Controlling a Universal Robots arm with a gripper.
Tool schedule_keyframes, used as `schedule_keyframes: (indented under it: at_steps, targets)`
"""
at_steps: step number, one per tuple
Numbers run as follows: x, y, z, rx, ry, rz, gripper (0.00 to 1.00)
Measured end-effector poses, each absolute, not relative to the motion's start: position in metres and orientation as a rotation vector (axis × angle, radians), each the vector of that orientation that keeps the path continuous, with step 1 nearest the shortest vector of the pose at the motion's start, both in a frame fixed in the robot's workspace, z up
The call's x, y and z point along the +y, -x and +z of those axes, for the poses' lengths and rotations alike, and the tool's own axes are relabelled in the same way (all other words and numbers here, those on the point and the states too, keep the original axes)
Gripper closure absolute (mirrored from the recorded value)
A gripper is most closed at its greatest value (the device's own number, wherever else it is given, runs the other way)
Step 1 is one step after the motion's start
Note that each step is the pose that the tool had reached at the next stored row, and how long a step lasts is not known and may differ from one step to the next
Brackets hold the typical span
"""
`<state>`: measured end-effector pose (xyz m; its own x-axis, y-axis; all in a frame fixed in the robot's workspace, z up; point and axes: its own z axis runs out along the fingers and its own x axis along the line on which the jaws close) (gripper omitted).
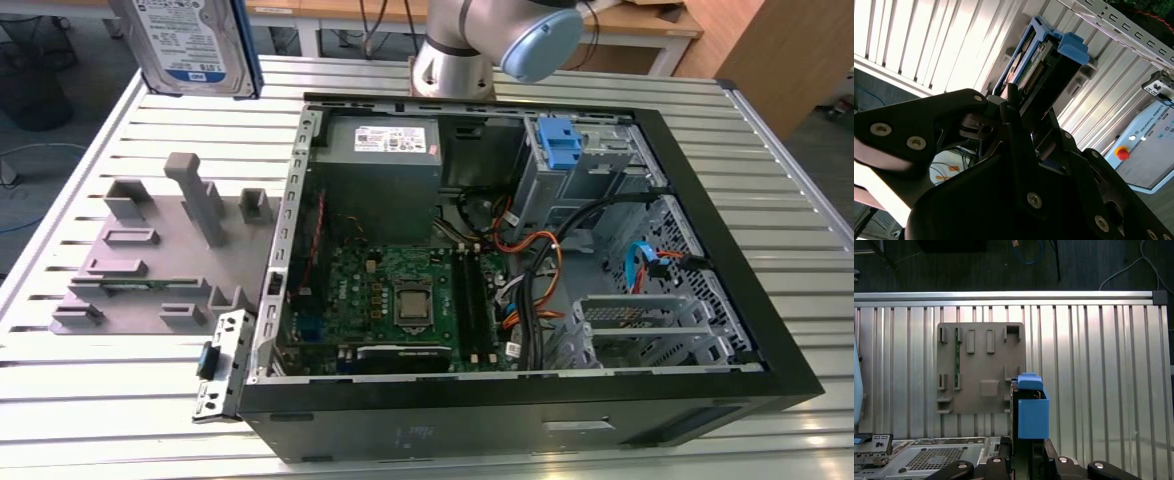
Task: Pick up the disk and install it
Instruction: 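Pick up the disk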
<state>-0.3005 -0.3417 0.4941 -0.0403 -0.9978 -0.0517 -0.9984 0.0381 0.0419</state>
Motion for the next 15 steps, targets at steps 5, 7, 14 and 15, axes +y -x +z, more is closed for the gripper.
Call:
schedule_keyframes:
  at_steps: [5, 7, 14, 15]
  targets:
    - [-0.342, 0.296, 0.494, 2.258, 2.170, 0.103, 0.65]
    - [-0.342, 0.294, 0.494, 2.258, 2.170, 0.103, 0.65]
    - [-0.342, 0.288, 0.494, 2.258, 2.170, 0.104, 0.65]
    - [-0.342, 0.288, 0.494, 2.257, 2.171, 0.103, 0.65]
